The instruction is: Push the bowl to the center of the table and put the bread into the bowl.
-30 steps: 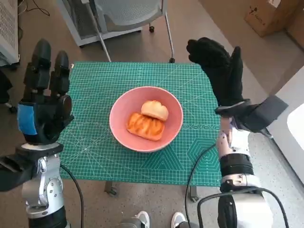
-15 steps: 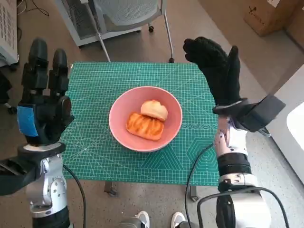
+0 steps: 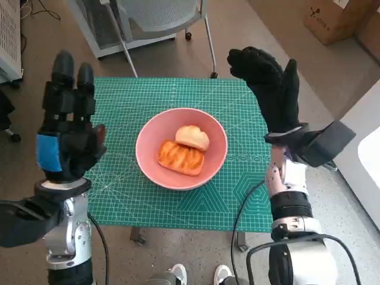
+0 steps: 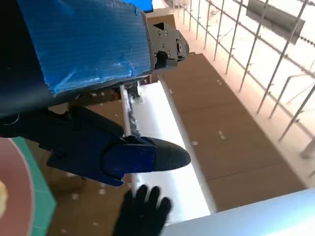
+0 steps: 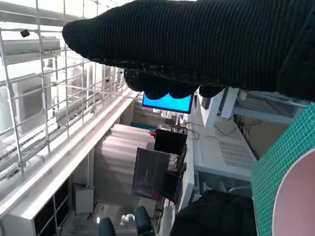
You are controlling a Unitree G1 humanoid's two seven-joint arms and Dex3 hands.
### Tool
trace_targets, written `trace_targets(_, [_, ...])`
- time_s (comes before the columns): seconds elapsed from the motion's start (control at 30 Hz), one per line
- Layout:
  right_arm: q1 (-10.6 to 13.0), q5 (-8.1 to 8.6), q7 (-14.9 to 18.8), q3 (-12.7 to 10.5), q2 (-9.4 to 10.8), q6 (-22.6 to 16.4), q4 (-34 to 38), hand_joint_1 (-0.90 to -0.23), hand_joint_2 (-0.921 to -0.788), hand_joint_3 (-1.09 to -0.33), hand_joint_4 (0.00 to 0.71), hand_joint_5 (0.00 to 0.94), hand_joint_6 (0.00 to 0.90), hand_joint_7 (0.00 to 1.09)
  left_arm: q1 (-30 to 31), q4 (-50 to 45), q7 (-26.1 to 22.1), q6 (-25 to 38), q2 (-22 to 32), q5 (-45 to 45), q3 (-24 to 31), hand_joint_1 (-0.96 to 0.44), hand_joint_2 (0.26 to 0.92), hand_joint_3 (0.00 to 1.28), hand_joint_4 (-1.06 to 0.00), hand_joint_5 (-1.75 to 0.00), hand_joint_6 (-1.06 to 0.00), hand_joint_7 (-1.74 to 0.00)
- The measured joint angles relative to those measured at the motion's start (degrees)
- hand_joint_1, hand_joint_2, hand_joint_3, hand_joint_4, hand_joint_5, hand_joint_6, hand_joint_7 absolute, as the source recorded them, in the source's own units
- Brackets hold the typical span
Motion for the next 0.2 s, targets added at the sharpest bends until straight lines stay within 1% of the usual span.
trace_targets(0.2, [0.00, 0.03, 0.20, 0.00, 0.10, -0.20, 0.00, -0.645, -0.921, -0.755, 0.157, 0.000, 0.320, 0.00, 0.15, -0.08, 0.42, -0.01, 0.19, 1.31, -0.92, -0.72, 0.921, 0.38, -0.06, -0.01, -0.09, -0.06])
